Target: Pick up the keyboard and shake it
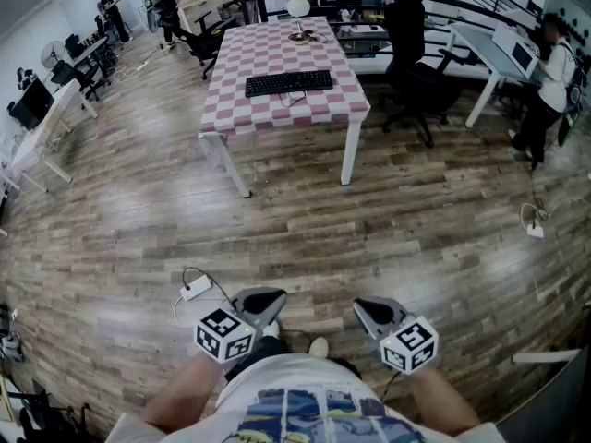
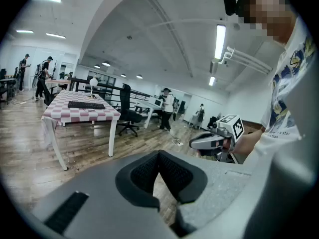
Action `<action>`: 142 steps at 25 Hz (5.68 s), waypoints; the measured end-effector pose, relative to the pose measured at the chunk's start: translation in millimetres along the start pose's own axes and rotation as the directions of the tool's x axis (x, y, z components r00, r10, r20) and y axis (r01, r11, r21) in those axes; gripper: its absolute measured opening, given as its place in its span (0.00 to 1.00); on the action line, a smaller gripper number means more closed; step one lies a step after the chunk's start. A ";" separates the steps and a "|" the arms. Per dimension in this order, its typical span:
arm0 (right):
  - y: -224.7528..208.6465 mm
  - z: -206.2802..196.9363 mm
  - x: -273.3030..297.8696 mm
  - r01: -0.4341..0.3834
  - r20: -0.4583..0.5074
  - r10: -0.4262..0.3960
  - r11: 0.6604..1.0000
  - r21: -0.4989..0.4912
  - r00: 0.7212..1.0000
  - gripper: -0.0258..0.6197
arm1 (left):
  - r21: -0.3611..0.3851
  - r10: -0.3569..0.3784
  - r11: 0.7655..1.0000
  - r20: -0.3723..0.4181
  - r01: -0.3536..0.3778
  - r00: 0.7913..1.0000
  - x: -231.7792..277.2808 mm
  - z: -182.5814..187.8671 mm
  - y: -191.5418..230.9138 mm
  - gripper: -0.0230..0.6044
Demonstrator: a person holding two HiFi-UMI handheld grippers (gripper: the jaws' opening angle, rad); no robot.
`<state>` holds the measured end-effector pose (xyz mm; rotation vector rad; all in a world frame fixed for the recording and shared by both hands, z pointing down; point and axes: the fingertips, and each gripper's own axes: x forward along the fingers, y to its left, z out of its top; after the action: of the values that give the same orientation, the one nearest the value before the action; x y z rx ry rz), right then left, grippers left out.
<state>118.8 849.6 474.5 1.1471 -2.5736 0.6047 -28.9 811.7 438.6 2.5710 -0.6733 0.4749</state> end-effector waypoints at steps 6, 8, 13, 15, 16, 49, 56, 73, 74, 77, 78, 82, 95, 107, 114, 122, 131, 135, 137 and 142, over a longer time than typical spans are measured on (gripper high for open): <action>-17.0 16.2 28.9 -0.012 -0.031 0.011 1.000 -0.028 0.999 0.03 | -0.020 0.011 1.000 0.019 -0.010 1.000 11.4 13.2 27.0 0.04; -24.2 21.1 40.4 -0.014 -0.044 0.012 0.999 -0.031 0.999 0.03 | -0.029 0.016 0.999 0.022 -0.016 1.000 13.9 17.3 36.9 0.04; -45.2 34.2 91.7 -0.045 -0.065 0.044 0.999 -0.013 0.997 0.03 | -0.045 0.014 0.999 0.012 -0.014 1.000 29.4 28.0 85.4 0.04; -57.3 32.7 117.4 -0.056 -0.107 0.057 0.998 0.019 0.993 0.04 | -0.048 0.007 0.999 0.004 -0.006 1.000 38.1 32.1 110.9 0.04; -63.5 31.2 129.7 -0.060 -0.135 0.063 0.998 0.028 0.989 0.04 | -0.047 0.000 0.999 -0.001 0.000 1.000 42.6 34.3 123.0 0.04; -458.2 259.1 467.0 -0.050 -0.301 0.053 0.999 0.016 0.952 0.20 | -0.155 0.171 0.972 -0.037 -0.175 0.985 251.2 263.2 568.9 0.20; -576.8 284.3 515.7 -0.047 -0.337 0.060 0.998 0.047 0.939 0.25 | -0.206 0.259 0.941 -0.070 -0.268 0.963 299.9 296.0 649.3 0.21; -722.8 318.5 645.9 0.218 -0.370 -0.130 0.954 0.206 0.920 0.33 | -0.304 0.182 0.925 -0.167 -0.227 0.969 332.2 311.3 887.7 0.29; -730.3 317.8 652.8 0.235 -0.371 -0.137 0.943 0.234 0.918 0.33 | -0.306 0.178 0.925 -0.178 -0.226 0.968 334.5 309.4 900.8 0.30; -754.7 317.0 669.3 0.283 -0.380 -0.159 0.912 0.297 0.911 0.37 | -0.326 0.168 0.917 -0.203 -0.229 0.965 344.8 305.3 936.3 0.31; -762.3 316.5 673.3 0.294 -0.386 -0.164 0.906 0.306 0.908 0.37 | -0.337 0.165 0.913 -0.210 -0.229 0.964 348.7 304.0 944.9 0.32; -791.3 305.4 691.5 0.306 -0.418 -0.144 0.885 0.351 0.897 0.43 | -0.374 0.168 0.891 -0.253 -0.256 0.953 362.6 295.1 976.4 0.38; -823.2 302.4 727.9 0.232 -0.469 -0.008 0.876 0.423 0.883 0.53 | -0.489 0.162 0.818 -0.310 -0.304 0.937 395.2 278.6 1015.7 0.45; -820.4 297.2 739.7 0.198 -0.549 0.054 0.900 0.389 0.834 0.56 | -0.475 0.132 0.820 -0.389 -0.321 0.912 422.9 276.3 1011.6 0.45; -814.8 298.0 749.8 0.244 -0.574 0.010 0.900 0.362 0.819 0.55 | -0.481 0.134 0.811 -0.399 -0.332 0.907 426.6 274.4 1012.6 0.45; -817.1 299.0 750.5 0.268 -0.584 -0.002 0.889 0.370 0.812 0.53 | -0.468 0.160 0.810 -0.405 -0.354 0.900 426.5 274.6 1014.4 0.45; -813.9 309.8 748.5 0.239 -0.557 -0.030 0.922 0.306 0.830 0.50 | -0.461 0.189 0.805 -0.395 -0.372 0.899 420.4 275.4 1011.7 0.44; -812.5 327.3 748.3 0.214 -0.515 -0.066 0.949 0.233 0.855 0.49 | -0.447 0.215 0.814 -0.361 -0.370 0.908 414.0 285.9 1010.8 0.44; -812.5 340.1 748.2 0.206 -0.487 -0.092 0.961 0.185 0.869 0.47 | -0.444 0.236 0.815 -0.331 -0.372 0.914 410.2 294.5 1011.3 0.44; -812.6 375.2 748.8 0.190 -0.396 -0.133 0.976 0.107 0.909 0.45 | -0.409 0.284 0.834 -0.258 -0.371 0.923 400.8 320.8 1014.0 0.43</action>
<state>215.8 -299.1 655.5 1.1369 -2.1067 0.8890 -165.8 -293.4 666.2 1.9495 -1.0310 0.5814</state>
